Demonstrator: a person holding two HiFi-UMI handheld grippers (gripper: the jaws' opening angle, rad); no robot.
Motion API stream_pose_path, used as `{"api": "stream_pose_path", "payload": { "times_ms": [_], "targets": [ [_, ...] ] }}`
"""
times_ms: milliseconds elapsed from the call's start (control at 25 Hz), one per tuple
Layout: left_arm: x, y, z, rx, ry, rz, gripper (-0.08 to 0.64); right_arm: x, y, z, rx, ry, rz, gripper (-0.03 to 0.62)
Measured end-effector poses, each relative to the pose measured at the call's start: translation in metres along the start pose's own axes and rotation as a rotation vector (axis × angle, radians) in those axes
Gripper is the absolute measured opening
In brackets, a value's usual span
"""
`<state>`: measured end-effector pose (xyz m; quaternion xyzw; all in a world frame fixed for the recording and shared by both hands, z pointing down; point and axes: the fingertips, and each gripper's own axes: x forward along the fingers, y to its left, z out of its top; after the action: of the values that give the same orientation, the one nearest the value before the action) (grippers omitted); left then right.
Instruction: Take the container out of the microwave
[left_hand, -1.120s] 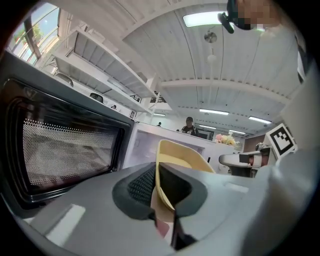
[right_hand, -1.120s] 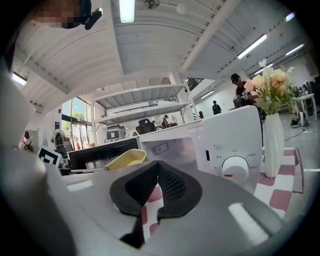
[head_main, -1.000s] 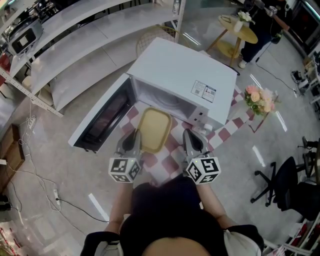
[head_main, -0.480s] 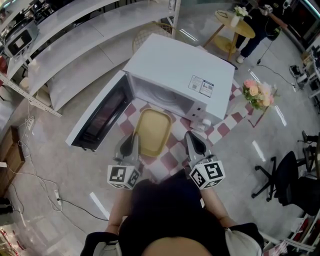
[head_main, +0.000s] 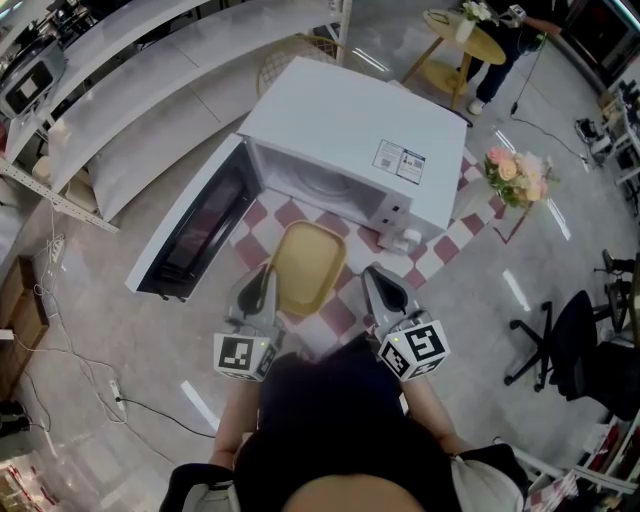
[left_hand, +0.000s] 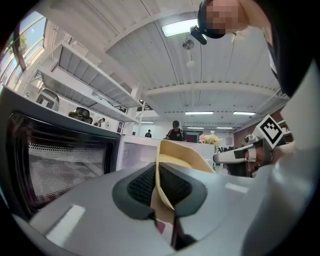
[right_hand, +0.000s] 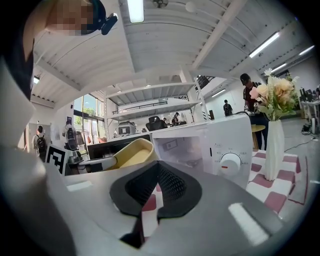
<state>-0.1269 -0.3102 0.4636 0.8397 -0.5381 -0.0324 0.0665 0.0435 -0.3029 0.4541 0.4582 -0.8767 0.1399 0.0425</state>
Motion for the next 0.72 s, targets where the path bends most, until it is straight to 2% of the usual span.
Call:
{"api": "stream_pose_path", "payload": {
  "times_ms": [720],
  "targets": [
    [-0.0042, 0.0032, -0.0078, -0.025, 0.01, 0.005, 0.025, 0.0, 0.0053, -0.0064, 0.004, 0.026, 0.013, -0.002]
  ]
}}
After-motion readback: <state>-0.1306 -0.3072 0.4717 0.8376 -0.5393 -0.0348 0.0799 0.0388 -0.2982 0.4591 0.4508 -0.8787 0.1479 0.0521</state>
